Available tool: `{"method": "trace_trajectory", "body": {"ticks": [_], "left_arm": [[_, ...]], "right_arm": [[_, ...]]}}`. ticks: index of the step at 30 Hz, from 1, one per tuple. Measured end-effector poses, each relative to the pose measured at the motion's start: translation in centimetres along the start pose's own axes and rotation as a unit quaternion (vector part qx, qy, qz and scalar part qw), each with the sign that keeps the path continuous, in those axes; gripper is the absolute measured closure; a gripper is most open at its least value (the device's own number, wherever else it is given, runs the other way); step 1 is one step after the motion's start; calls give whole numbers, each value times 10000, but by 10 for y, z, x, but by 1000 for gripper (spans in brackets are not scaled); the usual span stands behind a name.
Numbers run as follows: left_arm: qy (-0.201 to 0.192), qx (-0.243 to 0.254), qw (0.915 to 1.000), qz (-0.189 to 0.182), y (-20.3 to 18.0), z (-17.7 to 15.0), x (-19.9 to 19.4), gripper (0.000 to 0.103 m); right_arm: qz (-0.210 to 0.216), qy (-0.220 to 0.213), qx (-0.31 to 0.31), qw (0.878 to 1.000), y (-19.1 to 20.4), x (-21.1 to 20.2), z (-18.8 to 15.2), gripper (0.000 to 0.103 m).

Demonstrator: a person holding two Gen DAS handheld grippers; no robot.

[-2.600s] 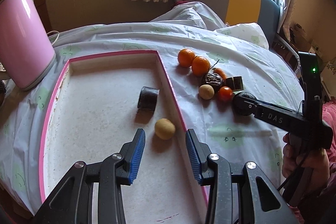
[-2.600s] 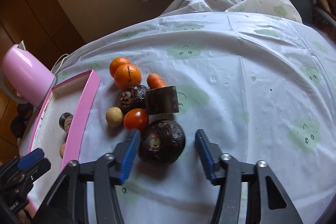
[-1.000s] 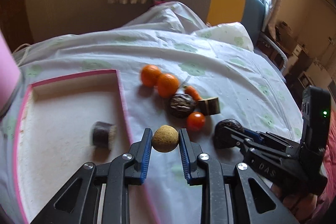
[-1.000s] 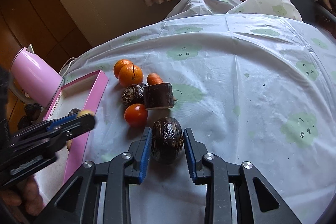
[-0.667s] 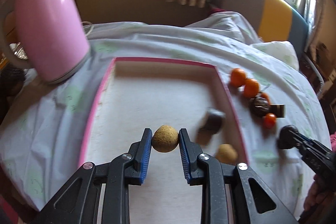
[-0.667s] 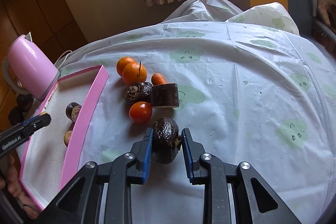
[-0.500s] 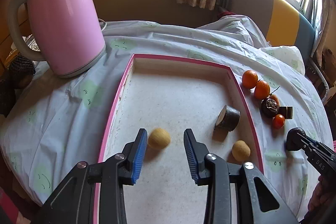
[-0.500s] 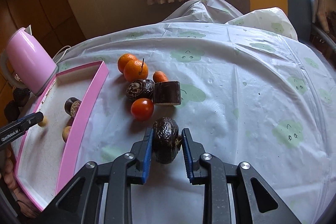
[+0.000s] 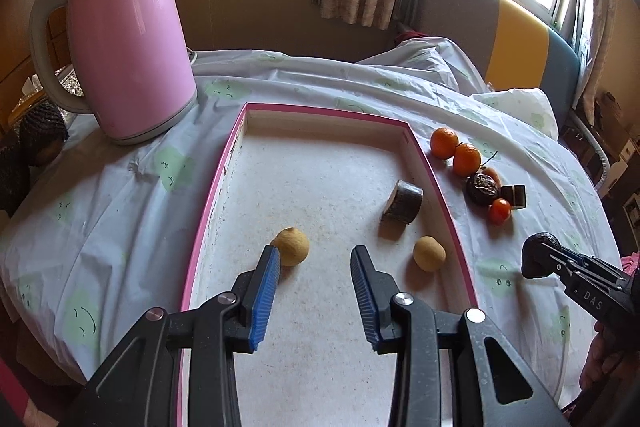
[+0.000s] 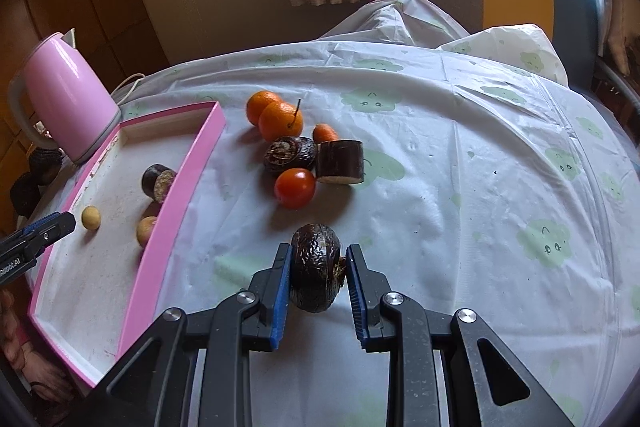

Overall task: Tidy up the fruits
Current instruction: 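Lower the tan ball into the tray and open the left tool, then lower the dark round fruit into the tray and open the right tool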

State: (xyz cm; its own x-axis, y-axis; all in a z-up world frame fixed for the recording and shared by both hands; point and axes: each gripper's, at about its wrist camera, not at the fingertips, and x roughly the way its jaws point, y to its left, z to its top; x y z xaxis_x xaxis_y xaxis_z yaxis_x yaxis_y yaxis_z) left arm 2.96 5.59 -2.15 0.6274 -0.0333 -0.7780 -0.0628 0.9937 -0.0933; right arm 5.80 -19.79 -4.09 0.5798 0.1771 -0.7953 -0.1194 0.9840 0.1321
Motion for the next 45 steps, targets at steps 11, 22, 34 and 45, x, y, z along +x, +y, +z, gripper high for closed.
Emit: {"method": "trace_trajectory", "body": {"ticks": [11,22,34,45], "left_arm": [[-47,-60,10000,-31,5,-3,-8,66],[-62,-338,9994,-10,25,-4,-10,66],[-92,-234,9997,-17,20,-3,-11,66],[-162,60,9997,-145,-2,-2,-17,66]], "right_arm": [[945,-164,-167,9952,46,-26,9,76],[1809,391,-772,9797,128,4,18,75],[1390,203,-273,9897,100,-1,10,64],[660,-73,274,9974,38,-18,4,62]]}}
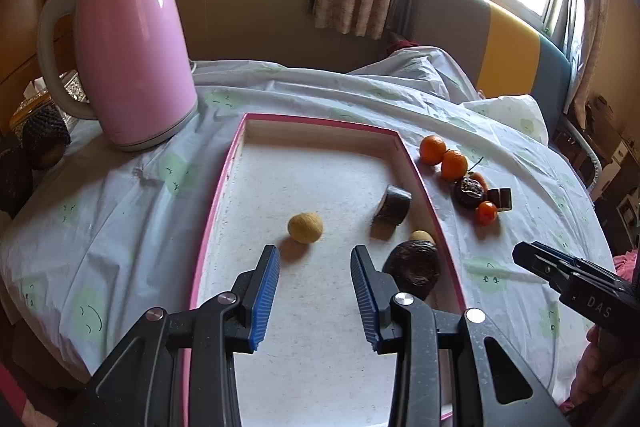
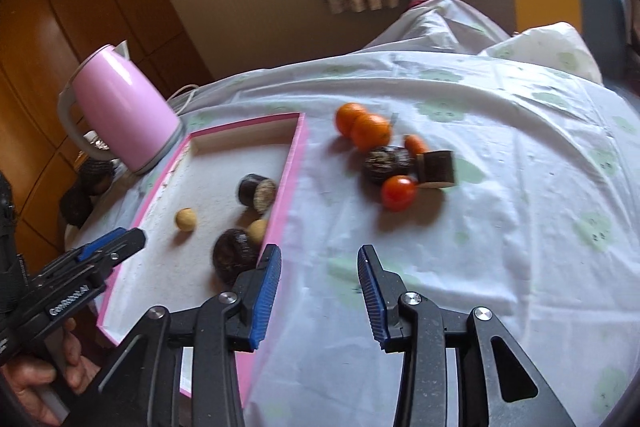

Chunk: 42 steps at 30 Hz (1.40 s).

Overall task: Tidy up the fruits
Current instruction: 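Lower the dark round fruit into the tray and open the right tool, then grasp the red cherry tomato with left while right grasps a brown cylinder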

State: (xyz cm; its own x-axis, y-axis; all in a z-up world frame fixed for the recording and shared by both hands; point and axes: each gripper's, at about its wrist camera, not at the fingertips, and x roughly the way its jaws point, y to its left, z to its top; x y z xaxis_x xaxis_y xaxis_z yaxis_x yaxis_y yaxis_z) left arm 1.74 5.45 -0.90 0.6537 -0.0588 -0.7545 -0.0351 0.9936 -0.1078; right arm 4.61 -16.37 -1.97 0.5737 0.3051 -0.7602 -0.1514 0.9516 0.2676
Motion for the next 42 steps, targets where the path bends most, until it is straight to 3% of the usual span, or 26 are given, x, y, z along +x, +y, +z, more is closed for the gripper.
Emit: {"method": "trace_trajectory", "body": {"ticks": [8,18,34,42], "left_arm": [[82,263,9994,-218,-21,0,6,66],[197,460,9982,-343,-46,4,13,66],[377,635,9950,-678,-80,11,25,66],[456,757,9926,-827,-89,11,33,66]], "right_arm": [[-509,-43,414,9978,-42,-4,-7,61],[-711,-13,710,9949,-72,1,-13,61],[-509,-120,914,9944,-103,6,7,61],[-166,-153,757,9969,-89,29,35,45]]}}
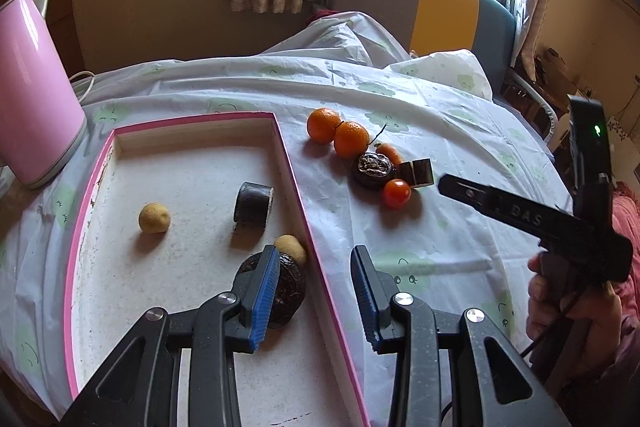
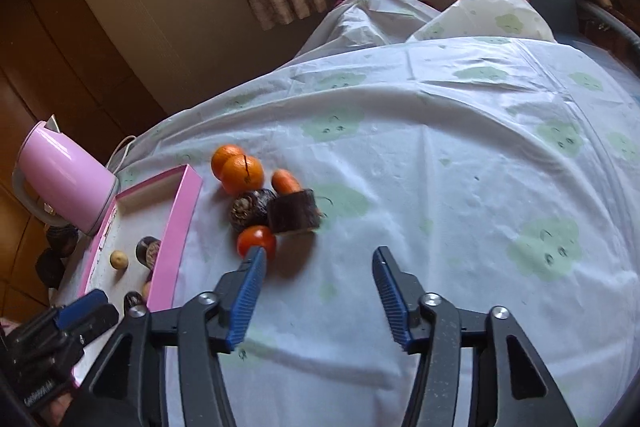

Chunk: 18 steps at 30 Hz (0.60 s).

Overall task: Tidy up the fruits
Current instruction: 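Grasp the red cherry tomato with left while right grasps a brown cylinder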

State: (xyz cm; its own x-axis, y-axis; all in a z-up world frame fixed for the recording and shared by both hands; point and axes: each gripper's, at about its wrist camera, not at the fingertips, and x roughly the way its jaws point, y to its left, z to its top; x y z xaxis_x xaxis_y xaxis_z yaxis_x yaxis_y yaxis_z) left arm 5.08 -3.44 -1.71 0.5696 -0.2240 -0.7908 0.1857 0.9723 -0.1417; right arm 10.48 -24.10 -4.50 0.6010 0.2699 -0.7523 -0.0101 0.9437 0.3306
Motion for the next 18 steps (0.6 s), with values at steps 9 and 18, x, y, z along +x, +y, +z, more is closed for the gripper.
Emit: {"method": "trace_trajectory", "body": {"ticks": [9,18], "left_arm": [[89,-16,9999,-116,-8,7,12,66],[409,-108,9982,-428,-28,16,35,67]], "right_arm": [[172,304,-14,9994,13,49,15,55],[-128,91,236,9996,-17,24,3,65]]}}
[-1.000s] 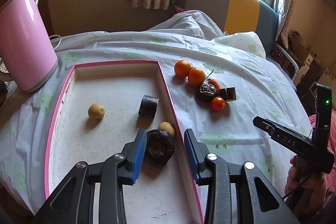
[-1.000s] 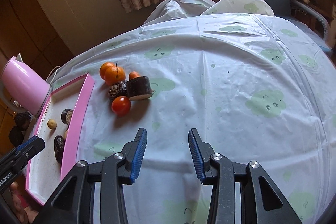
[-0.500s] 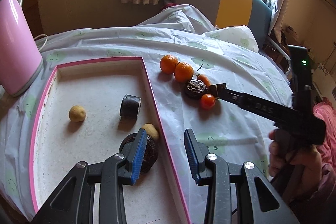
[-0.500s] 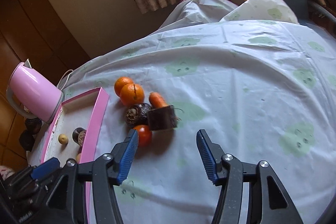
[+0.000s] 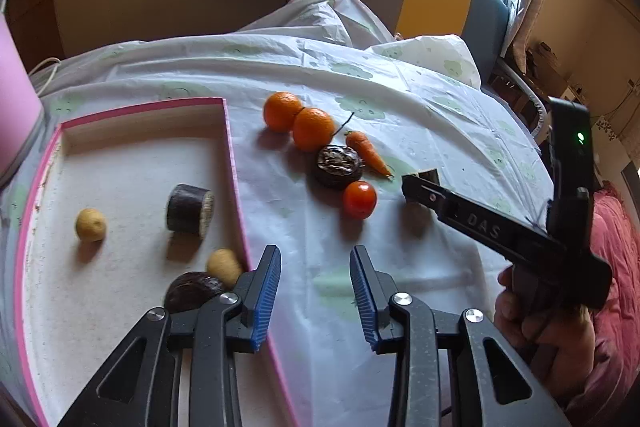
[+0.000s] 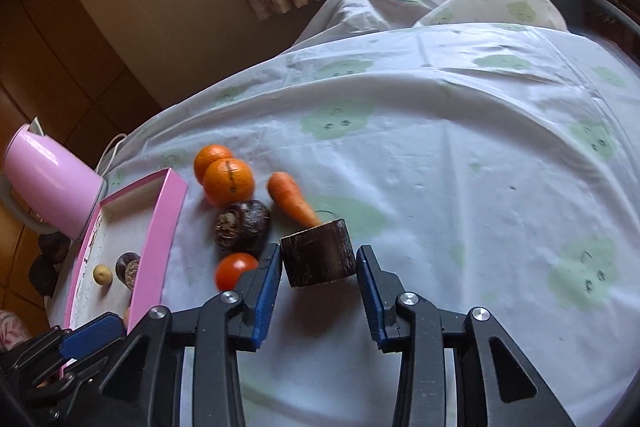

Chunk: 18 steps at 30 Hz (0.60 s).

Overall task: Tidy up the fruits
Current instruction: 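Grasp the red cherry tomato with left while right grasps a brown cylinder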

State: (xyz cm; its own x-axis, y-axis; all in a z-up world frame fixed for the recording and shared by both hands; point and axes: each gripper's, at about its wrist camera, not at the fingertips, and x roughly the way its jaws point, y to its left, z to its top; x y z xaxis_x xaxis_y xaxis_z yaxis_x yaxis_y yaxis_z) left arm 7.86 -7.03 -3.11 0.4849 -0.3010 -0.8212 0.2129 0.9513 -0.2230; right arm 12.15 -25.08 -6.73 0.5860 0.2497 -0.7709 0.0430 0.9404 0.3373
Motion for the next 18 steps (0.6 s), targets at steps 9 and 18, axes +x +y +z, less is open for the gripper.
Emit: {"method": "trace_trajectory", "body": {"ticks": [9,18], "left_arm": [[213,-245,9992,-216,-18,24,34,67],[370,-386,9986,-56,-24,38,66,67]], "right_arm": [[-170,-106,197,9996,-25,-17,-6,64],[-136,-116,124,9998,-26,-17,-7,64]]}}
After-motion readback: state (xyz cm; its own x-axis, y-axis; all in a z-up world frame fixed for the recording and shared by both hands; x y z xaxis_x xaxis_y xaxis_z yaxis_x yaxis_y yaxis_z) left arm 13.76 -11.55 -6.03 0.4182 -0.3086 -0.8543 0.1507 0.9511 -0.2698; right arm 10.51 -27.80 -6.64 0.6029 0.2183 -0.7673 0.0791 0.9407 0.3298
